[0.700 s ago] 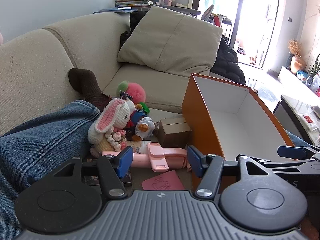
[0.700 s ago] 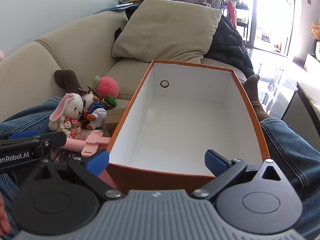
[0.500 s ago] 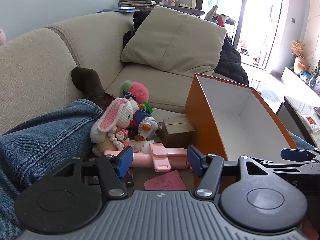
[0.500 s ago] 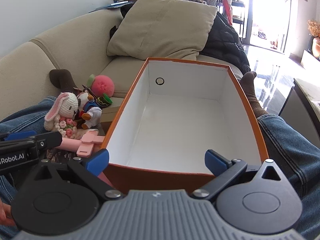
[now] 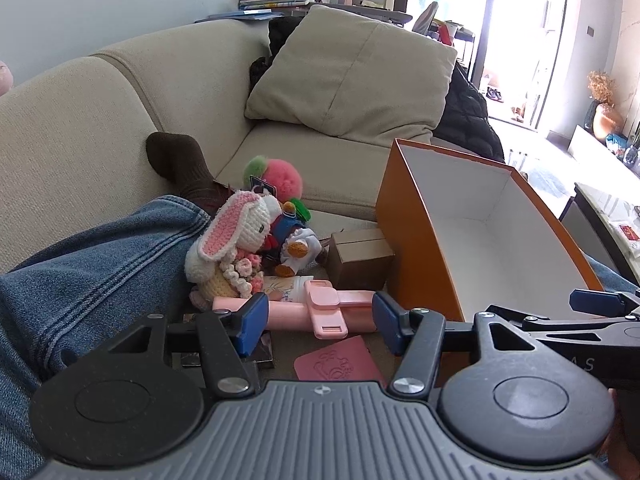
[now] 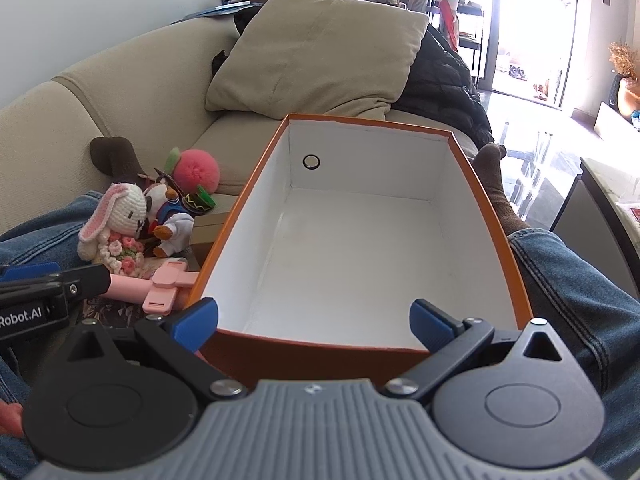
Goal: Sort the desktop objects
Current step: 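Move the left tool toward the crocheted bunny beside the orange box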
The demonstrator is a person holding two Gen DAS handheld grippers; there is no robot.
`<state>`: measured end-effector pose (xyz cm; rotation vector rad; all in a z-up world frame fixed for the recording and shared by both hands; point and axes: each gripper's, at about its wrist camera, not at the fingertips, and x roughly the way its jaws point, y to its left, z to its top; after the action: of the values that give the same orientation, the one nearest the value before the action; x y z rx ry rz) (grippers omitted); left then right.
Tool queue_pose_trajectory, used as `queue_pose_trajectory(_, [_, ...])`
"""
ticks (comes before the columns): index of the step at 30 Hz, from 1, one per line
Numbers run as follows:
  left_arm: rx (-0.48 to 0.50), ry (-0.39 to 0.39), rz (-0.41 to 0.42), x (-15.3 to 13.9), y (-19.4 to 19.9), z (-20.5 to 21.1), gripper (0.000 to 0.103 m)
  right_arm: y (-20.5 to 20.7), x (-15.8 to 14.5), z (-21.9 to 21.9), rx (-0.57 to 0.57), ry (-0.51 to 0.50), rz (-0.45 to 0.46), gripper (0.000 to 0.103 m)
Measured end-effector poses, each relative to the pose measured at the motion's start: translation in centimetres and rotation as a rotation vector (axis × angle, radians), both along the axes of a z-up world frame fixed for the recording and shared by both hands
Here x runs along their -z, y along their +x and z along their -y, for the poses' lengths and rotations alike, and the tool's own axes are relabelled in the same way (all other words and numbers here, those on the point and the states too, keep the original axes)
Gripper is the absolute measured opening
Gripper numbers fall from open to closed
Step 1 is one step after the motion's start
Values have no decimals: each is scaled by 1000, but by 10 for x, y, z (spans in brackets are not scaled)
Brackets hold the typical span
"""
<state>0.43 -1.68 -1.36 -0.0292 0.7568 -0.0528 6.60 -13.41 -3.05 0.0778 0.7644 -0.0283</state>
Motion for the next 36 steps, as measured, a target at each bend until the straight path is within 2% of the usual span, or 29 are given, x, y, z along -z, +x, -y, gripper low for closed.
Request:
queue_pose_trajectory(5, [-1,-21,-32,0,3,-2,66,0,2,0,-1,-6,-1,102])
queue_pose_trajectory(27, [-17,-19,-33,-1,3,-3,66,2,1,-1,-12,5,-7,102])
queue_pose_trajectory(36, [-51,-38,-34,-8,5,-22,66,1,-8,-11,-88,0,46,101])
